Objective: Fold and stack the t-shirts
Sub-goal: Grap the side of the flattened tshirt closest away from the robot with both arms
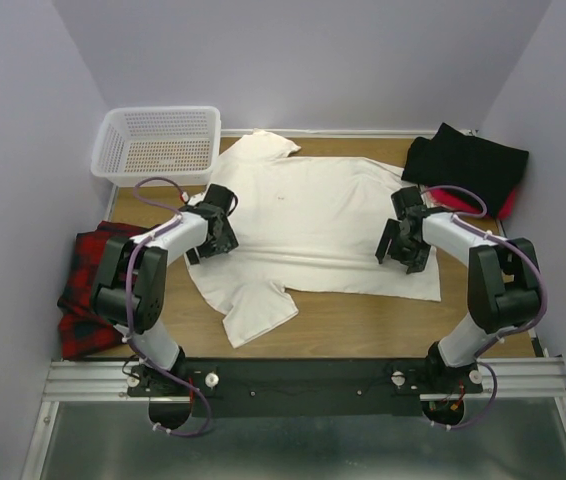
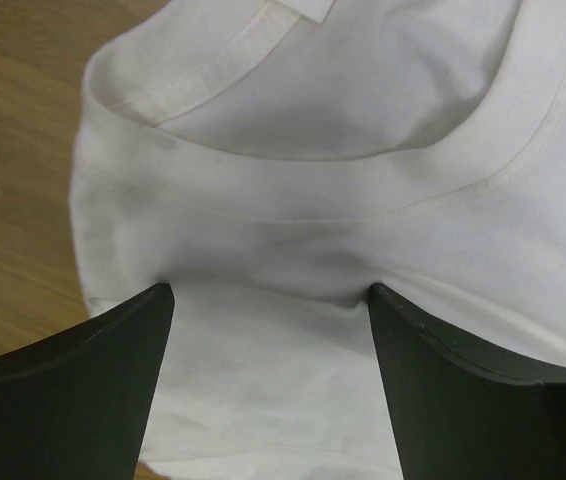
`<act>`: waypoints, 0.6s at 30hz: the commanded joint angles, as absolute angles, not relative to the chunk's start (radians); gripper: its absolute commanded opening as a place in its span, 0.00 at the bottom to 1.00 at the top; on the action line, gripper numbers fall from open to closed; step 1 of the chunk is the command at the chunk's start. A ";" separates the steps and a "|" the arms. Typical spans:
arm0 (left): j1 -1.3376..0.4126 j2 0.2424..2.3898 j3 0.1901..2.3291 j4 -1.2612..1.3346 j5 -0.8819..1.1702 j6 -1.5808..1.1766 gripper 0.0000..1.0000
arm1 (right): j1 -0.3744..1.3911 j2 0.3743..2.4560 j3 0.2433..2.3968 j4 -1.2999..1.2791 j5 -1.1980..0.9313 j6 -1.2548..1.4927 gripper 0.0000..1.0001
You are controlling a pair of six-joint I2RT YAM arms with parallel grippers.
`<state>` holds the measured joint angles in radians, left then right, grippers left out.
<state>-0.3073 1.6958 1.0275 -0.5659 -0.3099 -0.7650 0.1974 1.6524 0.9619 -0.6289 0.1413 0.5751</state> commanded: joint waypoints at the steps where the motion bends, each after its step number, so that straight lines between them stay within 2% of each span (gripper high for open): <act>1: -0.293 1.497 0.973 -0.632 -0.363 -0.706 0.88 | 0.196 1.645 0.914 -0.574 0.143 0.571 0.82; 9: -0.331 1.229 0.925 -0.725 -0.319 -0.742 0.87 | 0.199 1.585 0.923 -0.581 0.158 0.557 0.82; 18: -0.599 1.108 0.766 -0.863 -0.258 -0.948 0.82 | 0.213 1.473 0.894 -0.607 0.161 0.561 0.82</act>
<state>-0.4751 1.1511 0.8276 -0.7448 -0.3038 -0.8154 0.1993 1.5341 0.9207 -0.5991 0.1413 0.5655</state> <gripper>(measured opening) 0.846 0.821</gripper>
